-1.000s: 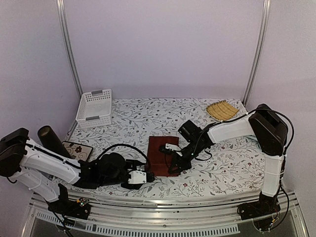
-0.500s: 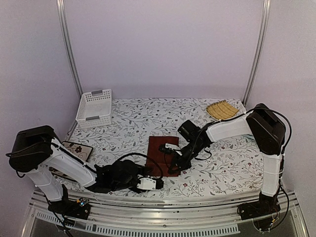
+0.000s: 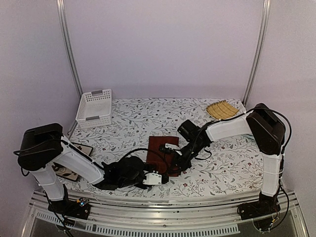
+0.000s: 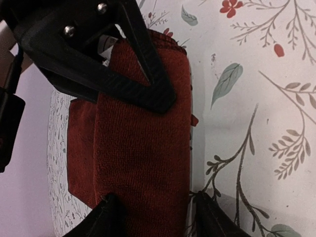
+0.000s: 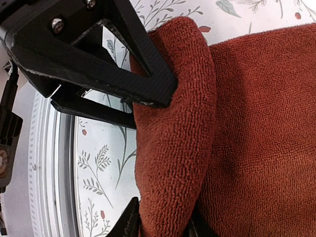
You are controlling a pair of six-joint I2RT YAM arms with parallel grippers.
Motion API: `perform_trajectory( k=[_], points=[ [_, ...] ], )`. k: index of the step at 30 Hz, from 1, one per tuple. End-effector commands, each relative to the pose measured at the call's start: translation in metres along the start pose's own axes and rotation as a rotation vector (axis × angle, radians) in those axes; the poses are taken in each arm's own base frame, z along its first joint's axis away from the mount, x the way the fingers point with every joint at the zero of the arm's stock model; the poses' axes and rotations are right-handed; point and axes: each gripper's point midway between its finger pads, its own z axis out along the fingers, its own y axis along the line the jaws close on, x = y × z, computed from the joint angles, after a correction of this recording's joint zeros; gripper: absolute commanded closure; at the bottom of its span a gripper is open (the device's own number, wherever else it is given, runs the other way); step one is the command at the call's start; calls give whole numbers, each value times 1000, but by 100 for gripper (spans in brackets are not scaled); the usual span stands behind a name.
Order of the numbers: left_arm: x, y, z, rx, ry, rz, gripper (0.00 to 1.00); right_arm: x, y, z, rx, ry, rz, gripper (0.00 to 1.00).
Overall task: Roll the towels
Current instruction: Roll the towel at the center of the board.
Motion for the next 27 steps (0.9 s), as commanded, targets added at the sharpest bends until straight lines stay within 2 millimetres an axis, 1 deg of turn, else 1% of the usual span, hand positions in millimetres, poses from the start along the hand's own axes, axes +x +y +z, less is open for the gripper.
perform_trajectory(
  k=[1, 3, 10, 12, 15, 17, 20, 23, 27],
  points=[
    [17, -19, 11, 120, 59, -33, 50, 4, -5, -1, 2, 21, 25, 69],
    [17, -23, 12, 149, 60, -45, 54, 1, -7, -4, 13, 17, 26, 66],
    [17, -37, 13, 232, 72, -63, 55, -5, -18, -13, 78, 19, 28, 60],
    [16, -40, 13, 255, 73, -69, 57, -8, -22, -19, 111, 15, 23, 57],
    [16, -44, 14, 293, 79, -79, 61, -11, -26, -29, 140, 0, 21, 56],
    [16, -45, 14, 311, 82, -84, 63, -16, -28, -35, 157, -17, 15, 53],
    [16, -48, 15, 338, 90, -88, 65, -19, -29, -40, 172, -28, 7, 46],
    [16, -51, 16, 365, 91, -94, 66, -23, -26, -44, 177, -41, -3, 41],
    [18, -51, 18, 376, 107, -106, 65, -31, -20, -52, 183, -63, -31, 38]
  ],
)
